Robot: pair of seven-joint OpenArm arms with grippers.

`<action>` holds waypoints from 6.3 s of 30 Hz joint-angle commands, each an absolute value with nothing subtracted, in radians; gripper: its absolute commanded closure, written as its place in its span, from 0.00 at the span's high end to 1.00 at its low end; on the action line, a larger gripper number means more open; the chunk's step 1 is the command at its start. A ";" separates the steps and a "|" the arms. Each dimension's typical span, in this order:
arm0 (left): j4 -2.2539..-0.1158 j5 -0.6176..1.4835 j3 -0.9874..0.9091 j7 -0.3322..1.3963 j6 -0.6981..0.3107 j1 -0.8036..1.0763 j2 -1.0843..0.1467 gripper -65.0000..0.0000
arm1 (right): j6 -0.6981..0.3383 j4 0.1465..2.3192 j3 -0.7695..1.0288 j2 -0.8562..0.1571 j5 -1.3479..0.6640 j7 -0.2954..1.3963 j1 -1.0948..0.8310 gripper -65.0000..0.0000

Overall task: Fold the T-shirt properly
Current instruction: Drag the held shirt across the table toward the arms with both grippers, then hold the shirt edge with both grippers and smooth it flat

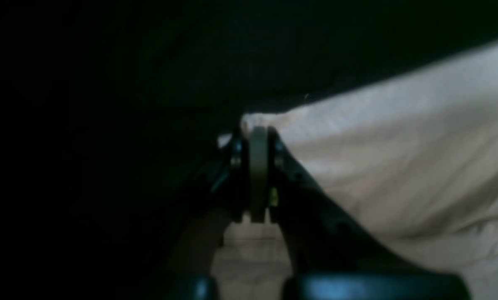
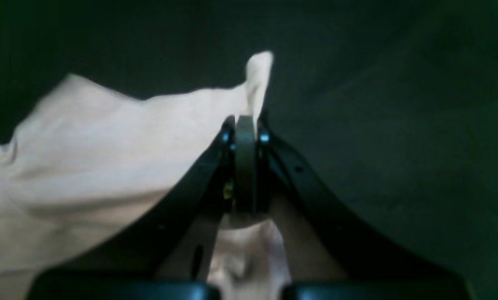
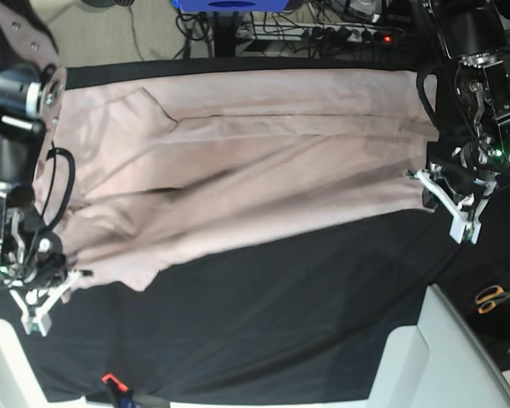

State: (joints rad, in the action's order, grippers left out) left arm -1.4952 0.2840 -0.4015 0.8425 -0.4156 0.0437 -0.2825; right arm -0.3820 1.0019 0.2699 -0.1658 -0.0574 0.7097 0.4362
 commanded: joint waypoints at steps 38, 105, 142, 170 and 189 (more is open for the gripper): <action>-1.524 0.289 -0.403 0.825 -0.412 0.008 -0.332 0.00 | -0.374 1.294 0.116 -0.111 -0.067 0.679 0.351 0.00; -1.644 0.289 -0.220 0.515 -0.415 0.403 -0.506 0.00 | -0.374 1.888 0.331 -0.013 -0.068 0.975 -0.262 0.00; -1.653 0.288 -0.217 0.515 -0.415 0.455 -0.513 0.00 | -0.374 1.871 0.331 0.064 -0.067 0.938 -0.361 0.00; -1.580 0.286 -0.219 0.444 -0.415 0.490 -0.542 0.00 | -0.372 1.857 0.332 0.058 -0.067 0.868 -0.404 0.00; -1.575 0.288 -0.222 0.450 -0.415 0.432 -0.544 0.00 | -0.378 1.860 0.427 0.012 -0.065 0.911 -0.311 0.00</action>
State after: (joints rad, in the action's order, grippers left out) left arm -1.5620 0.2840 -0.2119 0.4641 -0.4194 0.4351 -0.5240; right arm -0.3786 1.8400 0.4217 0.0204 -0.0666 0.9276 -0.3164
